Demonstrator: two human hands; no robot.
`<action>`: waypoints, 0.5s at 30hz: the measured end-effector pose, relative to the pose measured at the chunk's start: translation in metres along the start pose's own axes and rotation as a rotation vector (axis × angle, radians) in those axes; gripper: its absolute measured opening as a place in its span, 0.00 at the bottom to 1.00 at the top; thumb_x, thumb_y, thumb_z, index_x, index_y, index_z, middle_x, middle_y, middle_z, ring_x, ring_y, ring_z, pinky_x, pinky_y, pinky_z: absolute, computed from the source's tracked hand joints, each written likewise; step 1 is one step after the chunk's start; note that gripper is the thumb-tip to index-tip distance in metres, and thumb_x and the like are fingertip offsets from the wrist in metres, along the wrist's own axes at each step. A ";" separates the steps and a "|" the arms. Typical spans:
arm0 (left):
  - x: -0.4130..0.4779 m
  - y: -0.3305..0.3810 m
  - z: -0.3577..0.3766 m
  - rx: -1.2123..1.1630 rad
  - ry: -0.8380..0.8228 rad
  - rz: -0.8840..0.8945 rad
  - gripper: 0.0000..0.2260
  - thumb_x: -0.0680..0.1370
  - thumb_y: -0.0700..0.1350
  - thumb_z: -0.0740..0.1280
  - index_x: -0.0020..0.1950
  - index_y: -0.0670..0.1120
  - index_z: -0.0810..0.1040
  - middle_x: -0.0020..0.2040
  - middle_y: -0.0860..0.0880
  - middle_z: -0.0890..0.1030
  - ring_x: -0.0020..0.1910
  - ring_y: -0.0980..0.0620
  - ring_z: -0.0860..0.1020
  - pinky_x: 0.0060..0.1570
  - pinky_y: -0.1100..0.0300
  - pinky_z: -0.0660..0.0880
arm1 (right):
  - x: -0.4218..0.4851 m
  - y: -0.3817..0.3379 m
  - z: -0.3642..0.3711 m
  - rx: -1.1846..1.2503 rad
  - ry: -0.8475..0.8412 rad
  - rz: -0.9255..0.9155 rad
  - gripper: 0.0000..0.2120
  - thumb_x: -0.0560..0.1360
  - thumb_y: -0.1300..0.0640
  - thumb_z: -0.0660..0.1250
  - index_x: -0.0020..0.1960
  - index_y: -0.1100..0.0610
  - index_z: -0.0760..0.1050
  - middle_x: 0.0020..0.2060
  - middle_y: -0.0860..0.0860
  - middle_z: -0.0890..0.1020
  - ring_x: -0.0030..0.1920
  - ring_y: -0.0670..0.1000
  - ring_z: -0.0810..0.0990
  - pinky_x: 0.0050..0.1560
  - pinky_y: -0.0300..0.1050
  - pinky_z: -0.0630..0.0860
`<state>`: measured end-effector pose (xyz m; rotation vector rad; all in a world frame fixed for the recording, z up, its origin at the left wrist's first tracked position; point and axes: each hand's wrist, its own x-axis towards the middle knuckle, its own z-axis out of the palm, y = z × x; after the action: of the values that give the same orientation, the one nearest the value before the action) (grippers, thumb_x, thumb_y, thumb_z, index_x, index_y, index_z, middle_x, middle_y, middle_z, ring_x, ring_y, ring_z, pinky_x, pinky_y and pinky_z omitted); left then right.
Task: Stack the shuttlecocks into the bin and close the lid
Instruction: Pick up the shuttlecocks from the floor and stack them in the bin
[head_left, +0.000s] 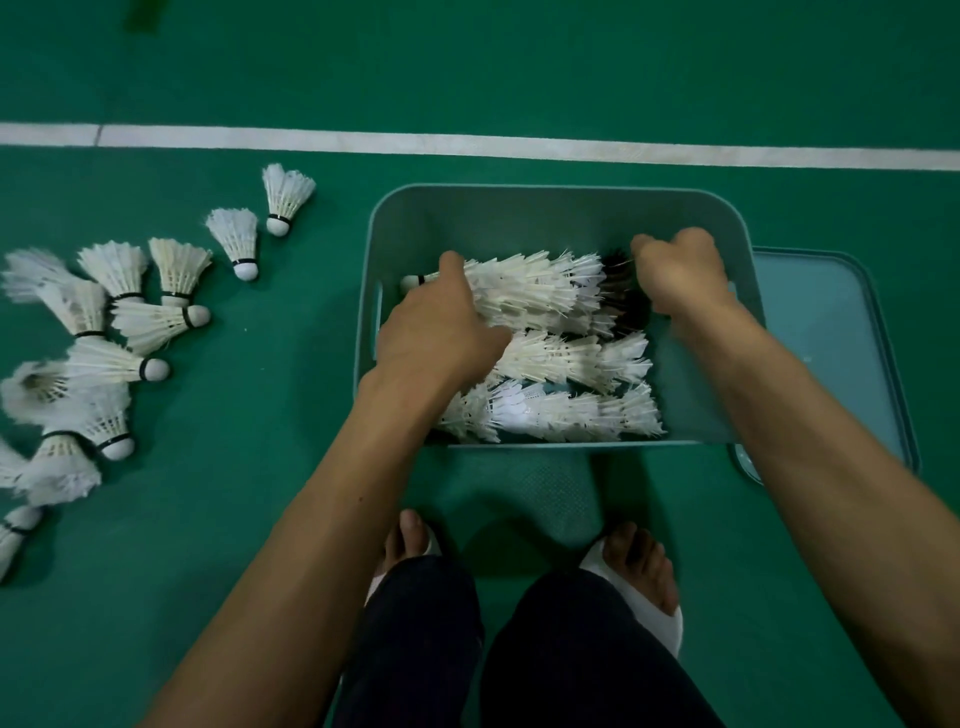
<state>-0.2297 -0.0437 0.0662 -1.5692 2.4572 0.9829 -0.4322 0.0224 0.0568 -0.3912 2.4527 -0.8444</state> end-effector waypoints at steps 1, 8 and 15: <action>-0.004 -0.001 -0.003 -0.010 0.022 0.006 0.25 0.76 0.54 0.73 0.68 0.49 0.67 0.58 0.46 0.81 0.55 0.42 0.80 0.51 0.49 0.76 | -0.005 -0.001 -0.004 -0.040 0.026 -0.040 0.12 0.82 0.51 0.60 0.45 0.59 0.70 0.40 0.53 0.74 0.41 0.55 0.74 0.41 0.46 0.71; -0.031 -0.012 -0.033 -0.123 0.213 0.101 0.20 0.76 0.53 0.73 0.66 0.50 0.75 0.49 0.51 0.83 0.49 0.46 0.81 0.51 0.50 0.79 | -0.060 -0.034 -0.004 0.039 0.059 -0.423 0.21 0.80 0.55 0.64 0.29 0.59 0.68 0.24 0.52 0.67 0.23 0.45 0.62 0.30 0.38 0.66; -0.034 -0.072 -0.071 -0.296 0.500 -0.011 0.10 0.76 0.52 0.71 0.56 0.52 0.81 0.40 0.55 0.81 0.39 0.52 0.80 0.41 0.56 0.74 | -0.091 -0.129 0.068 0.120 -0.065 -0.789 0.16 0.74 0.48 0.71 0.39 0.60 0.85 0.31 0.50 0.83 0.29 0.40 0.74 0.36 0.34 0.71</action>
<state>-0.1342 -0.0750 0.1011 -2.1485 2.6988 1.1073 -0.3057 -0.0711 0.1268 -1.3612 2.1519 -1.2422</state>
